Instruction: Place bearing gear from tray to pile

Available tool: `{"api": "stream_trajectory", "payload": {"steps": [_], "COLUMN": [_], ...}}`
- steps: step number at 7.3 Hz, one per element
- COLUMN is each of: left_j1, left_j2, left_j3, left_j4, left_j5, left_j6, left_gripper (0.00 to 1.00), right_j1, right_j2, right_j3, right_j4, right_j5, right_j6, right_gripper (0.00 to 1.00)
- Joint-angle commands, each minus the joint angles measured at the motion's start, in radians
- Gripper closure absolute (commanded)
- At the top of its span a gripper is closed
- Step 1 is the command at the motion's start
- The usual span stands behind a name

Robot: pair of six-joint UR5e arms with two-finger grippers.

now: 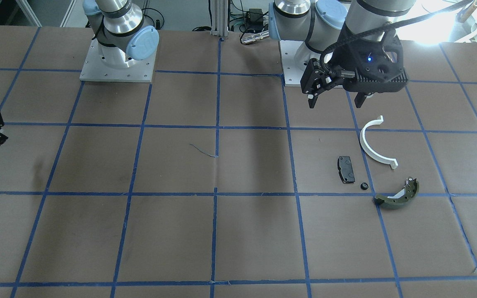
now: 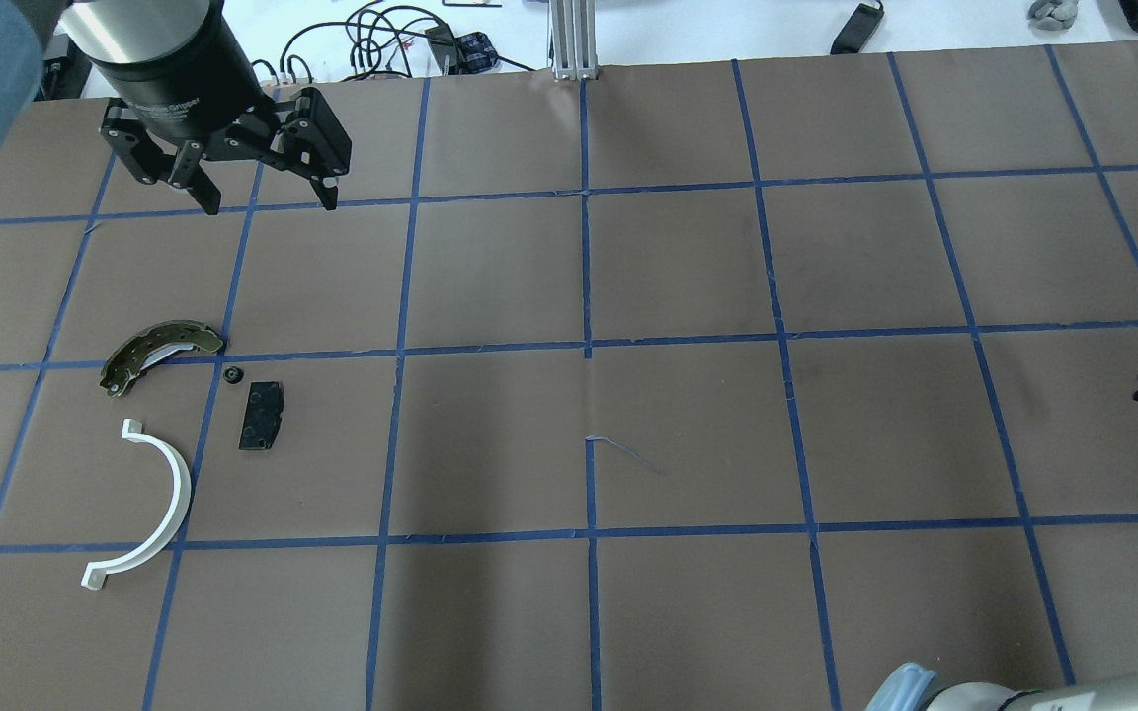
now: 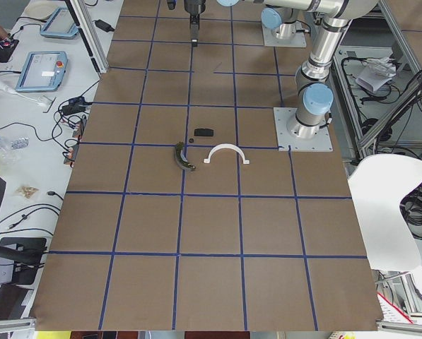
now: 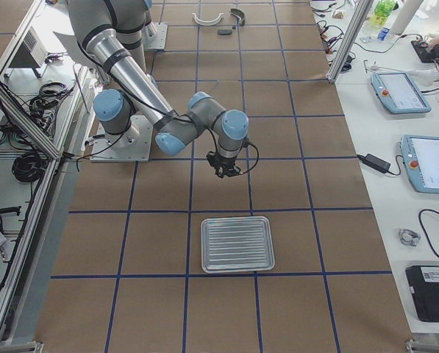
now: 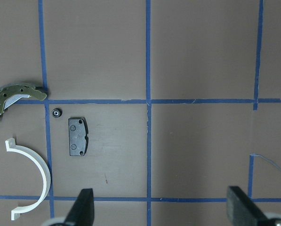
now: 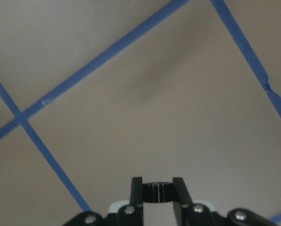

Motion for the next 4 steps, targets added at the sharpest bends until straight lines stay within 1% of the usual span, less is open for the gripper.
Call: {"api": "stream_trajectory", "payload": {"steps": [1, 2, 3, 4], "left_j1": [0.000, 0.000, 0.000, 0.000], "left_j2": [0.001, 0.001, 0.001, 0.001], "left_j3": [0.000, 0.000, 0.000, 0.000], "left_j4": [0.000, 0.000, 0.000, 0.000], "left_j5": [0.000, 0.000, 0.000, 0.000], "left_j6": [0.000, 0.000, 0.000, 0.001], "left_gripper": [0.00, 0.00, 0.00, 0.00], "right_j1": [0.244, 0.394, 0.535, 0.638], "right_j2": [-0.032, -0.021, -0.014, 0.006], "right_j3": [0.047, 0.046, 0.043, 0.016], "right_j4": [-0.045, -0.092, -0.146, -0.157], "right_j5": [0.028, 0.023, 0.023, 0.022], "right_j6": [0.353, 0.576, 0.745, 0.951], "right_gripper": [0.83, 0.83, 0.83, 0.83]}}
